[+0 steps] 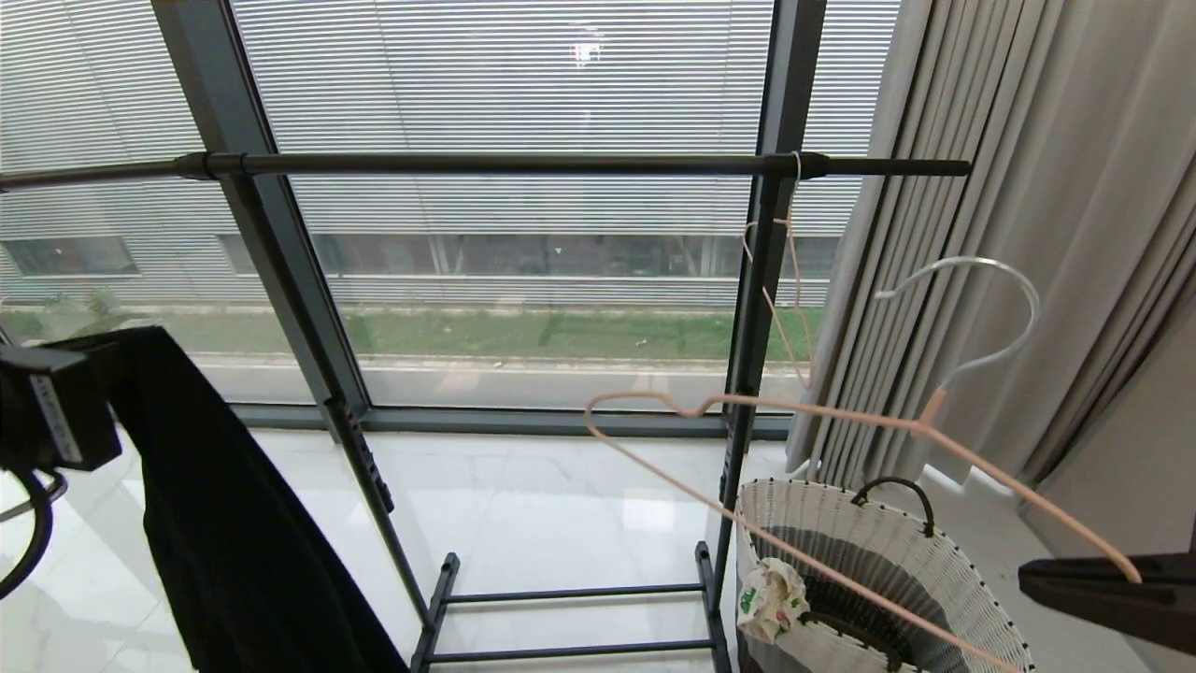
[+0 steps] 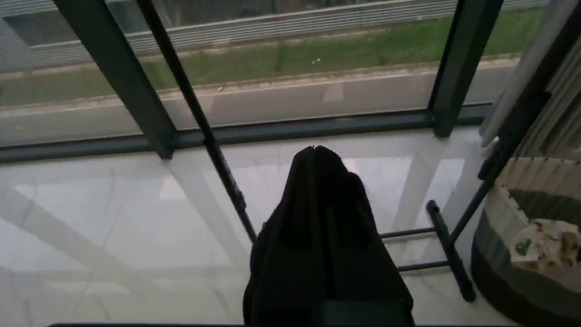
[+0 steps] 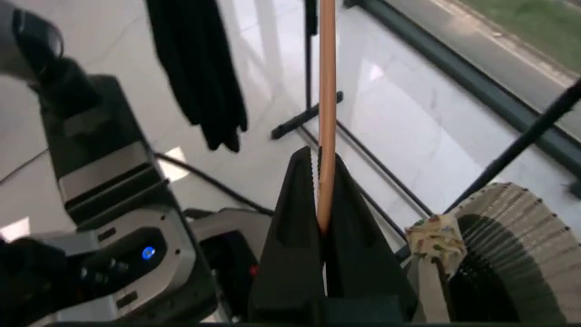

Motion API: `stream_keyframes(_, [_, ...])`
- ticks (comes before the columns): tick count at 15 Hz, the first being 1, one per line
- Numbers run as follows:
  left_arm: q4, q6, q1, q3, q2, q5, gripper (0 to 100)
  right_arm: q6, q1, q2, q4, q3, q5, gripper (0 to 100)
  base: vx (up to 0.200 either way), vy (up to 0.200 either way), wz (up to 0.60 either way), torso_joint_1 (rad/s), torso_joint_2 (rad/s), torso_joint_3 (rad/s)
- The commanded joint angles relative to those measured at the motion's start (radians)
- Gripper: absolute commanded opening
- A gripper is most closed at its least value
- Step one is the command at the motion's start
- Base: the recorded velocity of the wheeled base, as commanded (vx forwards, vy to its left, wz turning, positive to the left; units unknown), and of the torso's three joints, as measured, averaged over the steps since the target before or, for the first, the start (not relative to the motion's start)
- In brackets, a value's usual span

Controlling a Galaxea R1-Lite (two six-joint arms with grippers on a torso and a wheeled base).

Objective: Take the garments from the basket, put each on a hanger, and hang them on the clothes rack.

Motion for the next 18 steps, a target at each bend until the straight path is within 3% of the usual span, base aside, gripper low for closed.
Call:
stream_keyframes(1, [0.0,-0.079,-0.097,-0.124,0.162,0.067,0,-0.013,0.094,-0.001,0.0,0.031,-0.003,0,0.0,0.0,0.0,0.0,0.0,0.0])
stream_keyframes(4, [-0.073,-0.159,-0.235,-0.169,0.276,0.149,0,-0.013,0.206,0.045,-0.017,0.025,-0.078,0,0.0,0.0,0.0,0.0,0.0,0.0])
stream_keyframes(6, [-0.139,-0.163,-0.306,-0.166,0.351,0.23,0,-0.012,0.231,0.096,-0.087,0.025,-0.081,0,0.0,0.0,0.0,0.0,0.0,0.0])
stream_keyframes(7, [-0.145,-0.16,-0.329,-0.167,0.37,0.233,0,-0.012,0.234,0.117,-0.119,0.024,-0.081,0,0.0,0.0,0.0,0.0,0.0,0.0])
stream_keyframes(12, [-0.15,-0.163,-0.393,-0.167,0.44,0.235,0,-0.006,0.235,0.203,-0.234,0.022,-0.083,0,0.0,0.0,0.0,0.0,0.0,0.0])
stream_keyframes(15, [-0.204,-0.165,-0.402,-0.164,0.472,0.239,0,0.0,0.235,0.229,-0.257,0.011,-0.083,0,0.0,0.0,0.0,0.0,0.0,0.0])
stream_keyframes(18, [-0.233,-0.162,-0.418,-0.163,0.486,0.247,0,0.017,0.231,0.281,-0.323,-0.007,-0.121,0,0.0,0.0,0.0,0.0,0.0,0.0])
